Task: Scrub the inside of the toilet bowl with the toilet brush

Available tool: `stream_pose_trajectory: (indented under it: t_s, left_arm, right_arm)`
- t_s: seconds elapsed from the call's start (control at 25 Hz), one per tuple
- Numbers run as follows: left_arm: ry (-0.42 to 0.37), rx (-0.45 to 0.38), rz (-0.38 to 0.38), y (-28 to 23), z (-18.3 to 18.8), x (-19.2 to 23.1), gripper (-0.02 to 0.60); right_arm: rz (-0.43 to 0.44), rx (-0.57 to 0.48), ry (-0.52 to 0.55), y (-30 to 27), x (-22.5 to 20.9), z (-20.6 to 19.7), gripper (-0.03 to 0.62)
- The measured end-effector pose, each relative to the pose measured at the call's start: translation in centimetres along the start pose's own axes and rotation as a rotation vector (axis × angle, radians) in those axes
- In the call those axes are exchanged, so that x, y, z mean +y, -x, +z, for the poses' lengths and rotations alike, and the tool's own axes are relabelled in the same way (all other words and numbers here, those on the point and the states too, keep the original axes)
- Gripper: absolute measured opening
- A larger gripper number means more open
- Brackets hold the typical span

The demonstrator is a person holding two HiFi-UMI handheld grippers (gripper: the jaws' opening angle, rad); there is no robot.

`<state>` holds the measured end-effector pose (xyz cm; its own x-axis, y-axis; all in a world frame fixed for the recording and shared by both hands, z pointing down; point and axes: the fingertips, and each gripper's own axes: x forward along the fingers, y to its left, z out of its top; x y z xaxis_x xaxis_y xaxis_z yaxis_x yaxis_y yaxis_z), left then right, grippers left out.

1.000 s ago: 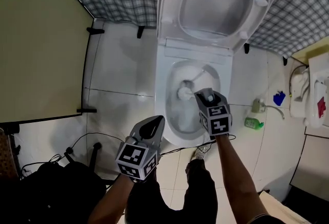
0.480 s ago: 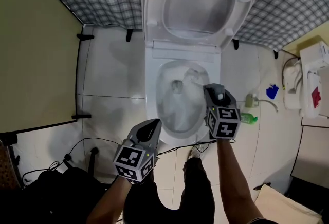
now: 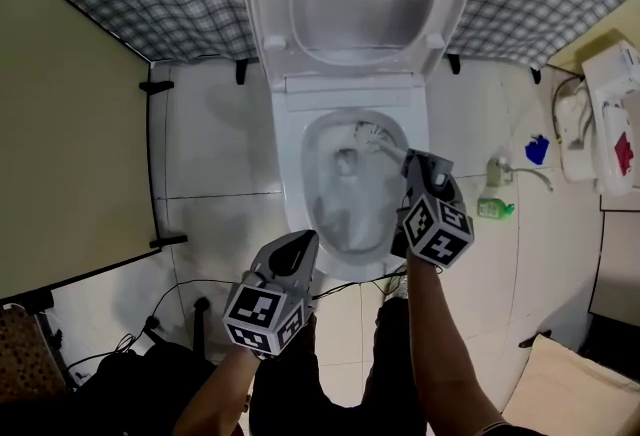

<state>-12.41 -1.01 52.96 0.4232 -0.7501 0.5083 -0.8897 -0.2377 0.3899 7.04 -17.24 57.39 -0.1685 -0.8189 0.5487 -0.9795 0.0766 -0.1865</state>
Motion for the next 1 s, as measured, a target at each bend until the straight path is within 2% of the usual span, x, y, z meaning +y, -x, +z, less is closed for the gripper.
stream_pose_trajectory:
  t_s: [0.24,0.56,1.0]
  left_arm:
    - [0.011,-0.005,0.013,0.3,0.0,1.0,0.009]
    - [0.040,-0.031,0.046,1.1,0.3,1.7,0.010]
    - [0.064,-0.045,0.074,2.1,-0.1,1.3,0.010]
  right_arm:
    - [0.068,0.015,0.021,-1.3,2.2,0.3,0.212]
    - [0.261,0.054,0.105,-2.3,8.6,0.9,0.201]
    - [0.477,0.185,0.212,0.5,12.9,-2.4,0.199]
